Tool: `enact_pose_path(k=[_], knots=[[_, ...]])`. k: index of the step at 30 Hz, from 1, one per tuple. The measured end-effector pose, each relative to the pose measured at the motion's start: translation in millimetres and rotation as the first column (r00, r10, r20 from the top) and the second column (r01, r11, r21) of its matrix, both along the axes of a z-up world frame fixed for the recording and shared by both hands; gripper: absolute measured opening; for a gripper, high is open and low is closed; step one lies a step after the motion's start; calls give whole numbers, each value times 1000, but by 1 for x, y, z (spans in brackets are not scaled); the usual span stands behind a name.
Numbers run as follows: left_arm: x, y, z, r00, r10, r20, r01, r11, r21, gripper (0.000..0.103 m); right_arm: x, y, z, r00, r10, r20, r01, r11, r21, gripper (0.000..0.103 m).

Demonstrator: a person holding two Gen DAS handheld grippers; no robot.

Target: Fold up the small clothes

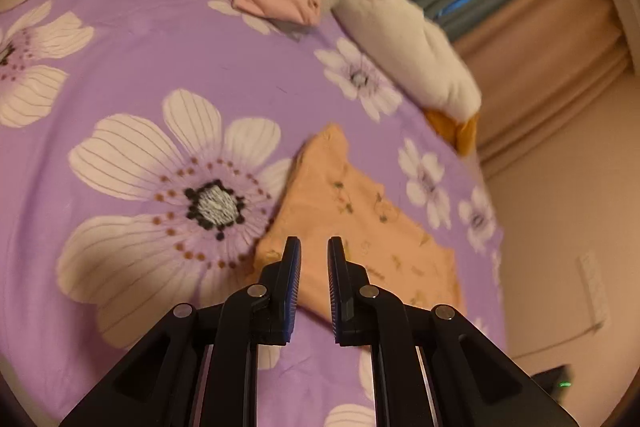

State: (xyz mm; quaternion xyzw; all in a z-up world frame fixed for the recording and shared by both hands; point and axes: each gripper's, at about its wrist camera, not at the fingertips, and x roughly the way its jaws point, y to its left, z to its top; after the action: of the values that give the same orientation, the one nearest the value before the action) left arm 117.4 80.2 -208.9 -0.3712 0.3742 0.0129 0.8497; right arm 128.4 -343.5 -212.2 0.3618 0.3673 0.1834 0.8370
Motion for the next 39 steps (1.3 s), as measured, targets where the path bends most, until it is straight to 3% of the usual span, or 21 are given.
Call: enact_pose_path(k=[1,3,5,8,10,13,16,20,22,24,26,28,30,33,39], knots=[[6,-5,-6,1000,-11,-25,11,1000,-17,9,-2,6,6,996,70,49,-72,997,40,17],[22,-12,-27,993,-72,-91,60,990,-129,8,-3,15,11,980,173,102,-182,979,88,24],[29,-17,-45,985,-93,-147,63,978,-197,8,-3,20,11,978,178,104,-186,980,65,24],[31,-22,-63,961,-49,-273,19,994,-109,8,7,13,-3,999,51,-8,-52,998,-46,24],[23,-21,-62,967,-45,-249,17,993,-115,8,17,7,-21,989,-42,-144,21,988,-150,24],[14,-23,-55,957,-53,-286,39,998,-57,8,23,1,-41,962,-92,-255,48,983,-175,18],[2,-22,-39,966,-3,-259,8,1000,20,9,24,1,-36,966,-98,-238,55,982,-183,23],[6,-17,-16,992,-27,-125,23,999,-33,9,22,6,-18,989,-43,-143,24,991,-133,23],[22,-24,-10,992,-54,-118,52,998,-20,9,26,11,-8,995,-13,-95,2,993,-120,23],[38,-33,-4,987,-43,-155,57,995,88,9,36,22,-4,996,-8,-84,-5,987,-160,23],[54,-44,-12,973,8,-231,46,973,227,9,51,33,-12,991,-1,-132,-27,978,-208,23],[63,-51,-25,955,31,-296,54,959,277,9,61,39,-32,971,-37,-238,-18,974,-225,22],[71,-59,-39,931,40,-363,83,944,318,9,62,41,-40,966,-32,-256,-24,977,-212,20],[71,-67,-35,935,32,-352,119,909,399,9,59,38,-36,972,-25,-235,-28,975,-220,21],[56,-43,-39,939,50,-342,45,964,263,9,53,25,-46,962,-24,-272,-8,993,-119,21]])
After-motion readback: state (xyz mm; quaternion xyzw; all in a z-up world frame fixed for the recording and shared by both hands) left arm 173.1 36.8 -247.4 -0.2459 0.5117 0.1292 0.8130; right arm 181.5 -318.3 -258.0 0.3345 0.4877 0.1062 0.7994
